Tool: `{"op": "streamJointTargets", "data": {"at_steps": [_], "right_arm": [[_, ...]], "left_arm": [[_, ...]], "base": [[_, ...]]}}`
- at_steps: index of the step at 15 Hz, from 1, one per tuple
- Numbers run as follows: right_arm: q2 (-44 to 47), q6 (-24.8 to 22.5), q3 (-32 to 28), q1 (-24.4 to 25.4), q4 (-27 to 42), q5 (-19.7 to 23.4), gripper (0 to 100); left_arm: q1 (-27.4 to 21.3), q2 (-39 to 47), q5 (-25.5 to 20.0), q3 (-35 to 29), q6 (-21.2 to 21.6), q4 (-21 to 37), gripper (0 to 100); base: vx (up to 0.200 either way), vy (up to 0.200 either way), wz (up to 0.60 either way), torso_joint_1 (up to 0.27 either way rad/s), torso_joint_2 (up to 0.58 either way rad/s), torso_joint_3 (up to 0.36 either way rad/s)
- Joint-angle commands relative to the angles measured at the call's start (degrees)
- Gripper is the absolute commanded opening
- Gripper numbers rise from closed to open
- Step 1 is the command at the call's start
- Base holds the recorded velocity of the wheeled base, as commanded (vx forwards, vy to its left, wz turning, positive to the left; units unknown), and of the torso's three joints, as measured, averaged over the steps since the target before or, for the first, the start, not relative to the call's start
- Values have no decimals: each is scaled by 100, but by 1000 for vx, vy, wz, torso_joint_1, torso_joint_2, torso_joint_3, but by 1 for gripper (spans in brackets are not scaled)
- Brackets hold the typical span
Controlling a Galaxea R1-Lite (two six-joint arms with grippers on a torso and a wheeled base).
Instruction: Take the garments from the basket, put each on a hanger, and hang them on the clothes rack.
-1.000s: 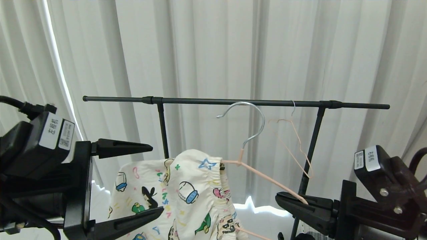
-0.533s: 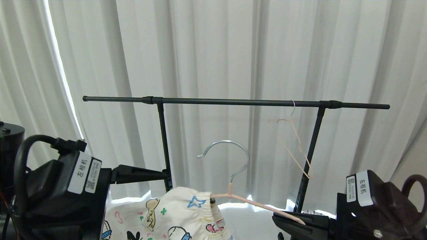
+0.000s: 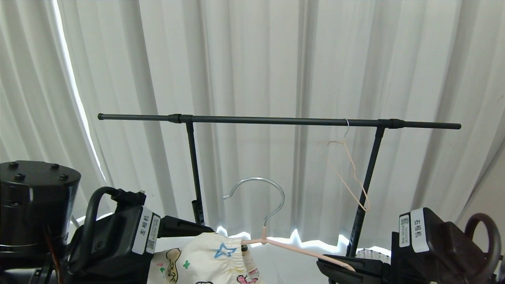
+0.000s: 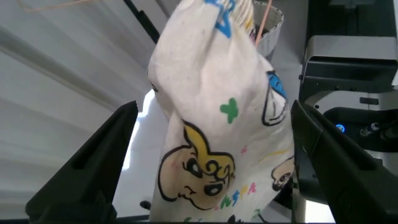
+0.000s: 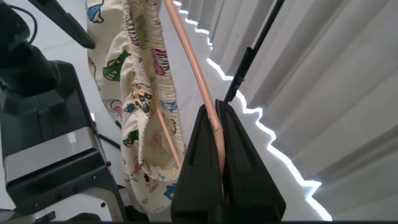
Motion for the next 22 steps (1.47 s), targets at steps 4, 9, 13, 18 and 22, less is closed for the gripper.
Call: {"op": "streamJointTargets", "data": {"at_steps": [4,9,13,18,22], "right_arm": [[10,-197,-5,93,-12,13,0],[10,-214,-41,93,-12,-31,0],[-16,-214,-32,93,-12,-48,0],[-25,-214,-5,22,-3,-277,100],[-104,-206,21,-646,-3,-576,100]], "left_arm": [[-5,243,92,-35,-1,-1,100],[-14,234,92,1,-1,-1,0],[-5,243,92,9,-54,-1,0],[109,243,136,97,-63,-1,0],[680,129,935,299,-54,-45,0]], "base": [[0,0,0,0,0,0],[0,0,0,0,0,0],[0,0,0,0,0,0],[0,0,0,0,0,0],[0,0,0,0,0,0]]}}
